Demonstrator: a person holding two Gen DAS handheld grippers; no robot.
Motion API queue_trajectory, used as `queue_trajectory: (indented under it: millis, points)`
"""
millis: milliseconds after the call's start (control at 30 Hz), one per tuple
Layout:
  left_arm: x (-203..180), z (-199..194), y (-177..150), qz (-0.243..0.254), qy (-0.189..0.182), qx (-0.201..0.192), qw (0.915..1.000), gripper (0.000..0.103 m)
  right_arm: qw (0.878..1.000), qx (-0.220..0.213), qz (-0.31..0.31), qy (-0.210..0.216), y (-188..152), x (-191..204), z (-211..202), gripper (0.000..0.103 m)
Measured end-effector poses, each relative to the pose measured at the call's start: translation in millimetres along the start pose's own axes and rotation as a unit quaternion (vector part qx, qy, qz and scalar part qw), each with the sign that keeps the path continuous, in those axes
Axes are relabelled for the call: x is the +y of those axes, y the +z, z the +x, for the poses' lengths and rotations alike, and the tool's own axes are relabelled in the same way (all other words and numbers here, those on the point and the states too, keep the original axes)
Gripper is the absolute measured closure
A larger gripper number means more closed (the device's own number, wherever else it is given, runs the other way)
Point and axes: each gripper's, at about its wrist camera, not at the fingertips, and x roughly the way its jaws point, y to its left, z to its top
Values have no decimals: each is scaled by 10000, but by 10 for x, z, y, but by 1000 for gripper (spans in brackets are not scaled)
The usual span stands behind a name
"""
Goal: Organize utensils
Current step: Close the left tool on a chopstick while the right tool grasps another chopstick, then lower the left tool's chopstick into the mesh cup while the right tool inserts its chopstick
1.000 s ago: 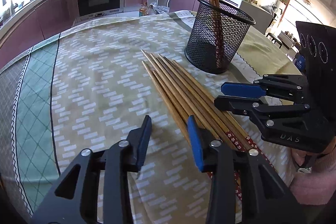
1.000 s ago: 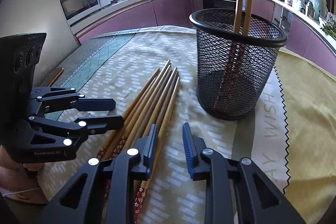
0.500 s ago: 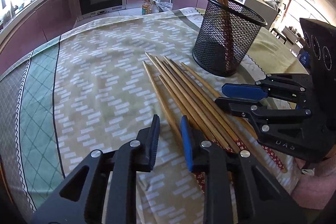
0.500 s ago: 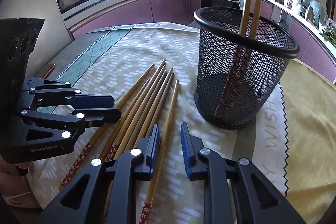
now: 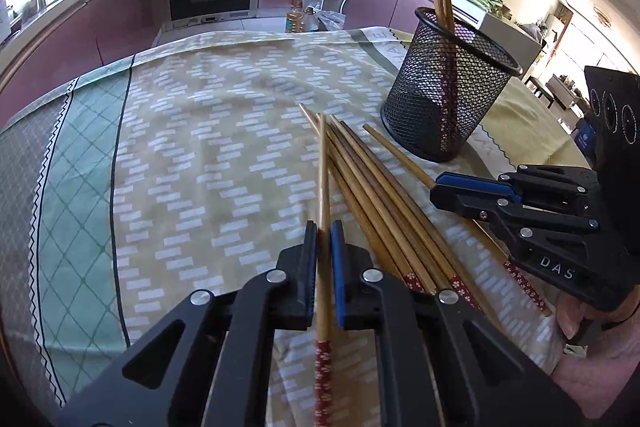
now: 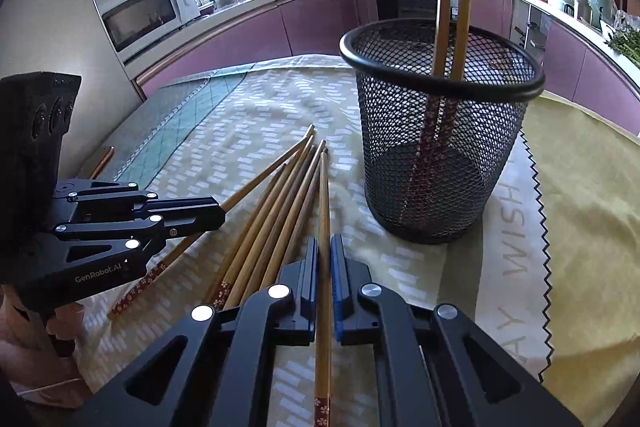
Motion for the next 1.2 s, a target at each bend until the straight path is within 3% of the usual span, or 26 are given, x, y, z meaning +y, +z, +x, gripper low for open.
queue_trajectory:
  millis: [733, 967, 1200]
  points:
    - [-103, -621, 76, 83, -550, -644, 9964, 95, 9968, -674, -194, 394, 85, 158, -473, 98]
    - [-187, -706, 77, 151, -699, -707, 9949, 95, 9961, -759, -179, 400, 71, 145, -516, 98]
    - [-238, -839, 143, 183, -905, -910, 9916, 95, 9929, -1142, -140, 308, 112, 74, -731, 98]
